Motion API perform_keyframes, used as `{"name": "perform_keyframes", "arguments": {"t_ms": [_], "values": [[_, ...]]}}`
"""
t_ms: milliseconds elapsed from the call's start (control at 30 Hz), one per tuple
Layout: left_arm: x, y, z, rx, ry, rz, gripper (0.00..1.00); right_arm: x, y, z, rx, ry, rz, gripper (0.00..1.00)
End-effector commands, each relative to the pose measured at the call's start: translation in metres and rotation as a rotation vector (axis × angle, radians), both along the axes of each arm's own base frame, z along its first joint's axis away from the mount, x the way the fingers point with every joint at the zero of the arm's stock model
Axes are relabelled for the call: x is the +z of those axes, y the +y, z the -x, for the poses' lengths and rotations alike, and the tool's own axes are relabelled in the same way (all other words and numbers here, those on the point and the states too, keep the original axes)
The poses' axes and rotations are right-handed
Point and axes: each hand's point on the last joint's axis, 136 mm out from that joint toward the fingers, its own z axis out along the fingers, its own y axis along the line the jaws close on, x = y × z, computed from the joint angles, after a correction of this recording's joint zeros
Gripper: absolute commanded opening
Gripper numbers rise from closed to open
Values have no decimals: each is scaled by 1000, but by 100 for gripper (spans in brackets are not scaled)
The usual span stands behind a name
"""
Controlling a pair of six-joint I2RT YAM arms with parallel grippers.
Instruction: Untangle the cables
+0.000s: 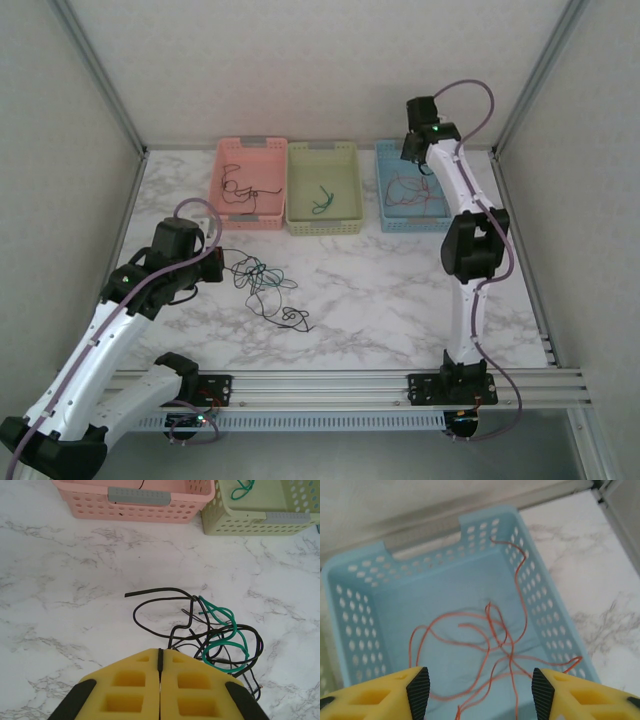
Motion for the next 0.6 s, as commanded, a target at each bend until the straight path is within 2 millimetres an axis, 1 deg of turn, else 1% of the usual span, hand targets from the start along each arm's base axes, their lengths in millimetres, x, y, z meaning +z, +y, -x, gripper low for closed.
{"name": "perform_keyframes", "arguments": {"t_ms": [0, 67, 100, 167, 200, 267, 300, 367, 467, 533, 567], "values": [[1, -2, 1, -18, -11, 13, 0, 55, 27, 35, 89, -84, -138, 59], [4, -5, 2, -35, -16, 28, 0, 72, 57, 60, 208, -120, -194, 58], [6, -6, 3, -41, -25, 37, 0, 77, 72, 72, 263, -133, -211, 58], [12, -8, 5, -51, -53, 58, 0, 85, 107, 105, 406, -152, -243, 58], [14, -9, 5, -58, -60, 68, 0, 90, 120, 118, 461, -173, -259, 57], [16, -16, 7, -87, -64, 95, 0, 90, 155, 154, 623, -194, -350, 53], [17, -18, 8, -99, -65, 106, 0, 90, 169, 170, 694, -202, -397, 51], [17, -18, 8, -99, -67, 110, 0, 81, 199, 210, 838, -200, -467, 47], [16, -18, 7, -93, -65, 105, 0, 58, 237, 267, 1046, -184, -525, 44], [15, -18, 7, -95, -60, 106, 0, 30, 255, 297, 1152, -147, -539, 43], [14, -18, 7, -95, -56, 103, 0, 20, 262, 307, 1183, -123, -543, 43]]}}
